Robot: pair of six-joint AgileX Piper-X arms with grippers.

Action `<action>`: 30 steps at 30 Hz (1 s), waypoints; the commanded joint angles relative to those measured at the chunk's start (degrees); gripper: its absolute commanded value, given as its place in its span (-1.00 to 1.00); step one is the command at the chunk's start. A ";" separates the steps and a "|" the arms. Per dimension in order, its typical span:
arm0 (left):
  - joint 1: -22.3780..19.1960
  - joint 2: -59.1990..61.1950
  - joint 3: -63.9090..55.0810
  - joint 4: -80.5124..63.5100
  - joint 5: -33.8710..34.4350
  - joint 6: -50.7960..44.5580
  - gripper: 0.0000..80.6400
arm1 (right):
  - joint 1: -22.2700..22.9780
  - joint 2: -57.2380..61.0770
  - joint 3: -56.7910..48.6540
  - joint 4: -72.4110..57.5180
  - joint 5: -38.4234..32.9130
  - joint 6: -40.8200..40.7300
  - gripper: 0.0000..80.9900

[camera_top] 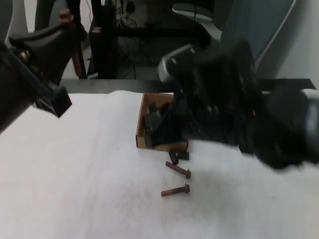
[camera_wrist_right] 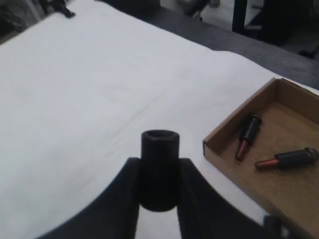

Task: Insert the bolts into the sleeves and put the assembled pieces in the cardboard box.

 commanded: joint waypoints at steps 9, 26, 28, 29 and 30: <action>-13.48 8.97 -0.02 -12.26 -4.59 -6.21 -0.96 | 6.50 -3.83 16.02 -30.27 1.26 1.29 -1.00; -19.78 11.37 7.30 -22.73 -12.84 -2.55 -0.96 | 6.72 -3.83 19.32 -41.27 5.41 0.43 -1.00; -19.78 12.60 7.30 -22.73 -12.02 -2.50 -0.96 | 7.09 -3.83 19.69 -41.68 5.41 -1.11 -1.00; -19.78 13.25 7.30 -22.73 -12.00 -2.50 -0.96 | 7.23 -3.73 19.88 -41.65 5.41 -1.53 -1.00; -19.78 13.91 7.30 -22.73 -12.00 -2.50 -0.96 | 7.43 -3.74 20.11 -41.98 5.41 -1.63 -1.00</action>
